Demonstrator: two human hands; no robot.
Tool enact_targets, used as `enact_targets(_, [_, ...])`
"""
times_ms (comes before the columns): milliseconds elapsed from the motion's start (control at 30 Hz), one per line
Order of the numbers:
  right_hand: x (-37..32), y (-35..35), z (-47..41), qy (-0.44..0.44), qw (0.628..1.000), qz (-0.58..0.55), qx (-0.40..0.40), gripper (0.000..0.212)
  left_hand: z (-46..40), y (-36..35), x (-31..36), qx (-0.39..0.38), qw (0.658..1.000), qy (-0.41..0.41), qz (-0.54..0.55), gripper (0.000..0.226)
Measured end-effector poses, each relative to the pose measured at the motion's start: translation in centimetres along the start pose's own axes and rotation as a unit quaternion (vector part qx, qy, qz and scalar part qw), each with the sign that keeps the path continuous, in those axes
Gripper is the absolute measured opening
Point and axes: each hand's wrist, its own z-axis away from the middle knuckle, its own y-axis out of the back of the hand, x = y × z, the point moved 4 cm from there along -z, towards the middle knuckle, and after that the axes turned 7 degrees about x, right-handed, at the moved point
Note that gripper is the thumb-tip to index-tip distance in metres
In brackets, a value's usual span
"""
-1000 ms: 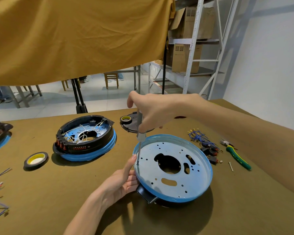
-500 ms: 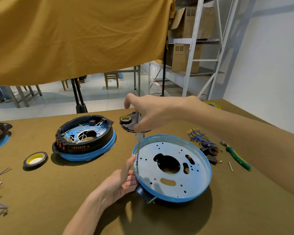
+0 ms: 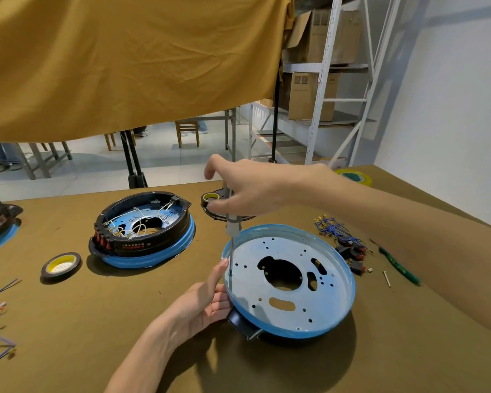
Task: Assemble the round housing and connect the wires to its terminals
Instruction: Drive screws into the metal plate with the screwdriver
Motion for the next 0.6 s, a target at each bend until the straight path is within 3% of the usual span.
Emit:
enact_targets(67, [0.16, 0.36, 0.06, -0.011, 0.998, -0.037, -0.048, 0.051, 0.0, -0.09, 0.05, 0.002, 1.0, 0.003, -0.007, 0.089])
enact_targets(200, [0.18, 0.04, 0.03, 0.01, 0.996, 0.078, 0.029, 0.041, 0.16, -0.13, 0.07, -0.007, 1.0, -0.003, -0.005, 0.089])
enact_targets(333, [0.47, 0.19, 0.29, -0.007, 0.999, -0.034, -0.039, 0.052, 0.24, -0.09, 0.1, 0.001, 1.0, -0.003, -0.018, 0.094])
enact_targets(467, [0.3, -0.05, 0.35, 0.004, 0.997, 0.066, 0.03, 0.048, 0.31, -0.15, 0.13, -0.011, 1.0, -0.005, -0.014, 0.089])
enact_targets(600, [0.41, 0.19, 0.59, -0.009, 0.998, -0.027, -0.059, 0.058, 0.28, -0.23, 0.2, -0.005, 1.0, -0.003, -0.022, 0.087])
